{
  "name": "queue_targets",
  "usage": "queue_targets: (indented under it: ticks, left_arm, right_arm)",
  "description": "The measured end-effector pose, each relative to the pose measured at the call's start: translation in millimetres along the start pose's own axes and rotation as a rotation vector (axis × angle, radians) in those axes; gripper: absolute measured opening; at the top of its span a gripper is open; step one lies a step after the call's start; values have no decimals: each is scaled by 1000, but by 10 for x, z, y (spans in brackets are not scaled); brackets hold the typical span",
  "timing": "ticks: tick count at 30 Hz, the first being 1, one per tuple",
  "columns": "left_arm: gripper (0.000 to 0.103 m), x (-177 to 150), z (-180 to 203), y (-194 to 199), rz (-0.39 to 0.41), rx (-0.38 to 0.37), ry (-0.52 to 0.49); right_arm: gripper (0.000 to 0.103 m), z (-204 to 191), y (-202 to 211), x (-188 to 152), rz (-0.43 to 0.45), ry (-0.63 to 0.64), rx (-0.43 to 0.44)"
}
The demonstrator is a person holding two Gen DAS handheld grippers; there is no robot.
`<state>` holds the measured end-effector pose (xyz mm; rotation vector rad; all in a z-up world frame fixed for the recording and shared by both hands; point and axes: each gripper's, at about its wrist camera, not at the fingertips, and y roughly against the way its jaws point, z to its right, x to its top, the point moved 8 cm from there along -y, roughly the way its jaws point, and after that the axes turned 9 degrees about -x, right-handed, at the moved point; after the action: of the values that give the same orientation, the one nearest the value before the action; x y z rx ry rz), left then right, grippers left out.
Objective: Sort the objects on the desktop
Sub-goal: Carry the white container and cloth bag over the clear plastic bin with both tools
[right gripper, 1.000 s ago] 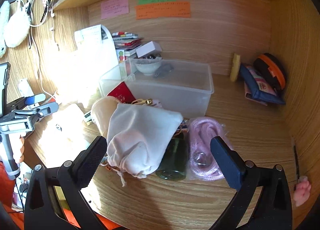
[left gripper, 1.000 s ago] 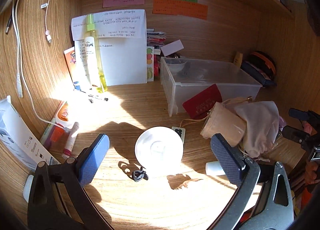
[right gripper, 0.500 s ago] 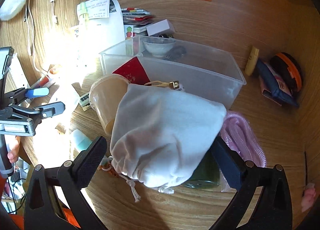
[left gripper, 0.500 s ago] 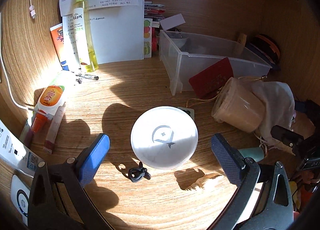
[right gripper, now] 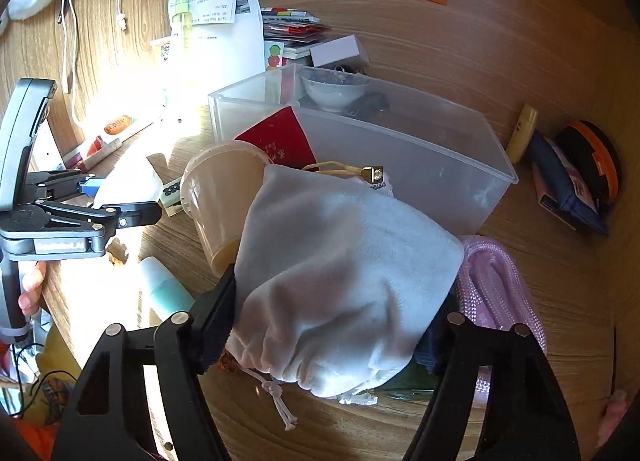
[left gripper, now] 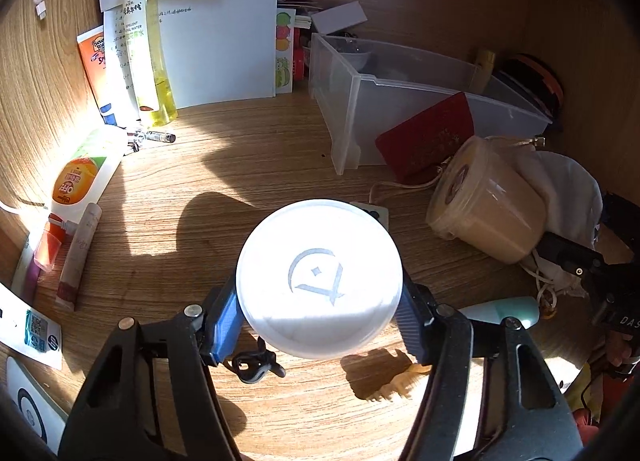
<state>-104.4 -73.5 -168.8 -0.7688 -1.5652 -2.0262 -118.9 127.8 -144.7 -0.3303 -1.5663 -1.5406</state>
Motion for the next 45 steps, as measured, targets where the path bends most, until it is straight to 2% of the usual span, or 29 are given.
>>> queue_targets:
  ticks: [5,15,21,27,36,45]
  left_arm:
    - [65,13,-13,-2,6,-6,6]
    - [65,120,-25,169,68,10,21]
    - [65,254,25,332,124,18,13]
    - [65,413,126,405,165,-4,8]
    - [65,660,379,479,218,-34,-55]
    - [65,923,547,459,238,-50,-99]
  right_arm:
    - [53,49,49,26,-4,-43,51]
    - [49,303,190,137,30,-145,86]
    - [47,432,335,276,78,-152,78]
    - [47,567,419,439,113,-174,61]
    - [47,735,430,666,154,-193,36]
    - [47,861,435,982,189,-179,23]
